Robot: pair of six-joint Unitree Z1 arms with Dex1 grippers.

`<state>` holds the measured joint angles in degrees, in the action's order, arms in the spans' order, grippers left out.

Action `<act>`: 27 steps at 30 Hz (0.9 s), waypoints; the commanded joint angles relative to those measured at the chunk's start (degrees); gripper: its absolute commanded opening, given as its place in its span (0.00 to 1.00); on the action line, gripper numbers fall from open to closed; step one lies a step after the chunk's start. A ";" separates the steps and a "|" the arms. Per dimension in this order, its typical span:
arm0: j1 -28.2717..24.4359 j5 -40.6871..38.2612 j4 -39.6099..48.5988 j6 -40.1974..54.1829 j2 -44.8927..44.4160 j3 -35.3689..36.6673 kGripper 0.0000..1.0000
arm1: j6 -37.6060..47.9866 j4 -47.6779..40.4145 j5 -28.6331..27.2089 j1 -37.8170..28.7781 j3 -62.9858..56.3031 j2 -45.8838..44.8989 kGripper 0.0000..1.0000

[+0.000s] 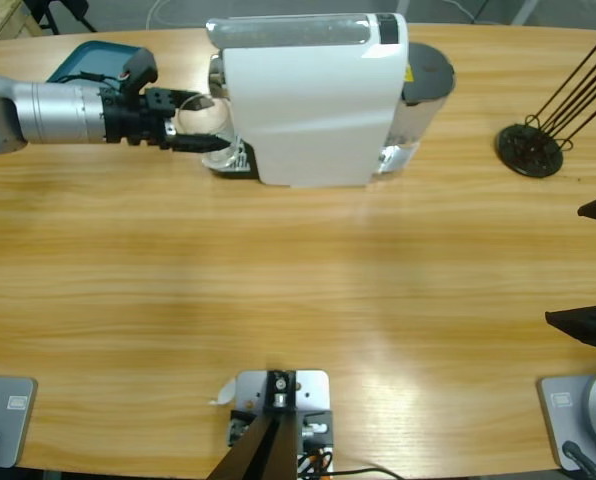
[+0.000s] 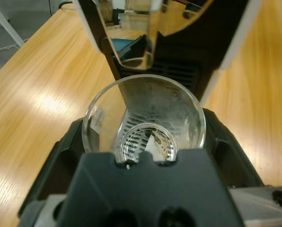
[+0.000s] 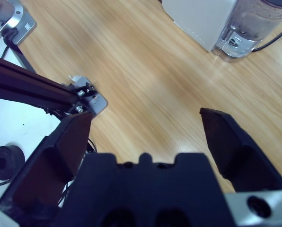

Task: Pour coffee

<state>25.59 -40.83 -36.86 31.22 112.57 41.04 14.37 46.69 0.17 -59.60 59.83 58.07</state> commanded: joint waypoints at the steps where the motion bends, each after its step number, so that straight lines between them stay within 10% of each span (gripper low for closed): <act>1: 0.72 1.34 4.32 -1.07 1.16 2.85 0.00 | 0.31 -0.46 -0.25 -0.61 -1.73 1.47 1.00; 19: 3.15 4.66 6.80 -0.90 1.08 3.87 0.00 | 0.17 -0.69 -0.64 -0.61 -1.45 2.05 1.00; 21: 3.15 4.75 6.78 -0.99 0.97 3.72 0.68 | 0.05 -0.66 -0.78 -0.61 -1.31 2.12 1.00; 22: 3.10 4.68 6.68 -0.97 0.86 3.50 0.81 | 0.05 -0.64 -0.78 -0.61 -1.29 2.23 1.00; 27: 2.18 2.57 6.27 -1.51 0.74 3.08 0.98 | 0.05 -0.73 -0.69 -0.61 -1.29 2.89 1.00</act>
<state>28.12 -37.05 -31.11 30.98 112.52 44.53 14.37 46.48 -0.07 -59.60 59.83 58.23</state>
